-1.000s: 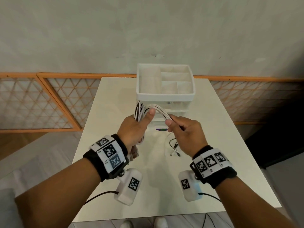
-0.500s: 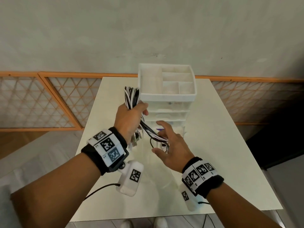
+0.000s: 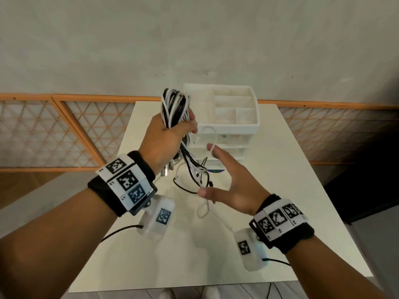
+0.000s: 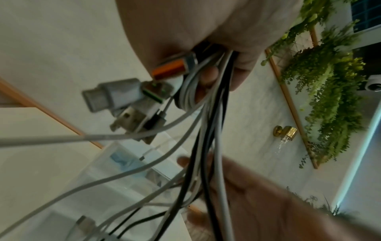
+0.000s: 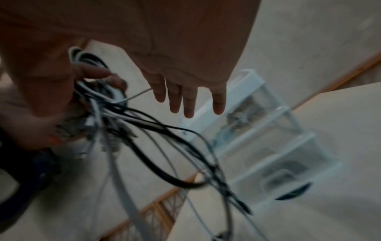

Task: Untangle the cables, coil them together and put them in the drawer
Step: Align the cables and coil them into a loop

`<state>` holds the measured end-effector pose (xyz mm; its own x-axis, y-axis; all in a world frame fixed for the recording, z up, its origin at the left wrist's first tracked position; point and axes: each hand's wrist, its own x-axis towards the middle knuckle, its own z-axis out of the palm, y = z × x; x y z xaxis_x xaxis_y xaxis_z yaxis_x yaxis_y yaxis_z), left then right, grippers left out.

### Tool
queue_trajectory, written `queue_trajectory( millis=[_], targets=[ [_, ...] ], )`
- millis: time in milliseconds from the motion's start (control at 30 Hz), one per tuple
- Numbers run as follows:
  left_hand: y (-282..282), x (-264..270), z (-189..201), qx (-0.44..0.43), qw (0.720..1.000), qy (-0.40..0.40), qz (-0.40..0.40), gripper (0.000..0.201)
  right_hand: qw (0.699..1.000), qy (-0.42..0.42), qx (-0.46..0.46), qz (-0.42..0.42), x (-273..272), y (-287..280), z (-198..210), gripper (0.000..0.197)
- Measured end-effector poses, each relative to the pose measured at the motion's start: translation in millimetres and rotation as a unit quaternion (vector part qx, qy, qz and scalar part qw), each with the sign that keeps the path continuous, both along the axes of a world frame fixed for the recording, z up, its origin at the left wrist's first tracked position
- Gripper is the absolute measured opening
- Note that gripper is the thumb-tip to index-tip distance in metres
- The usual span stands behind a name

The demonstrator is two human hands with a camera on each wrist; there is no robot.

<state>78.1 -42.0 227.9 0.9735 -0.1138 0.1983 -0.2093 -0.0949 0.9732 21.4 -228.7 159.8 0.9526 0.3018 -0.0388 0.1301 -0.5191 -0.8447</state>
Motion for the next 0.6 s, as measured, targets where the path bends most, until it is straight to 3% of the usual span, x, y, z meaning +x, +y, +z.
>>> queue_trajectory(
  millis=[67,167,233,333,400,500,533,600],
  targets=[
    [-7.1,-4.0,0.2,0.003,1.000,-0.006,-0.016,0.008,0.998,-0.026,-0.048,-0.035,4.2,21.7,12.9,0.099],
    [-7.4,-3.5,1.5,0.009,1.000,-0.016,-0.007,0.012,0.970,-0.042,-0.195,-0.140,6.8,35.1,16.0,0.093],
    [-0.7,0.1,-0.2,-0.002,1.000,-0.011,0.008,0.012,0.961,-0.042,-0.202,-0.185,8.2,30.5,12.7,0.103],
    [5.0,0.6,-3.5,-0.014,1.000,0.013,-0.011,0.014,0.968,-0.124,-0.160,-0.150,10.4,28.3,3.3,0.114],
    [1.6,-2.5,-4.7,-0.015,0.998,0.032,-0.044,0.011,0.975,-0.147,-0.140,-0.088,12.6,35.7,-7.0,0.100],
    [-7.8,-5.0,-8.0,-0.021,0.997,0.046,-0.057,0.012,0.981,-0.146,-0.092,-0.089,12.4,49.8,-20.4,0.040],
    [-10.4,-5.5,-9.5,-0.024,0.997,0.050,-0.058,0.012,0.977,-0.164,-0.087,-0.106,12.9,51.9,-23.6,0.033],
    [-12.5,-6.5,-12.8,-0.025,0.996,0.056,-0.062,0.012,0.971,-0.176,-0.092,-0.130,15.5,54.5,-30.7,0.039]
  ],
)
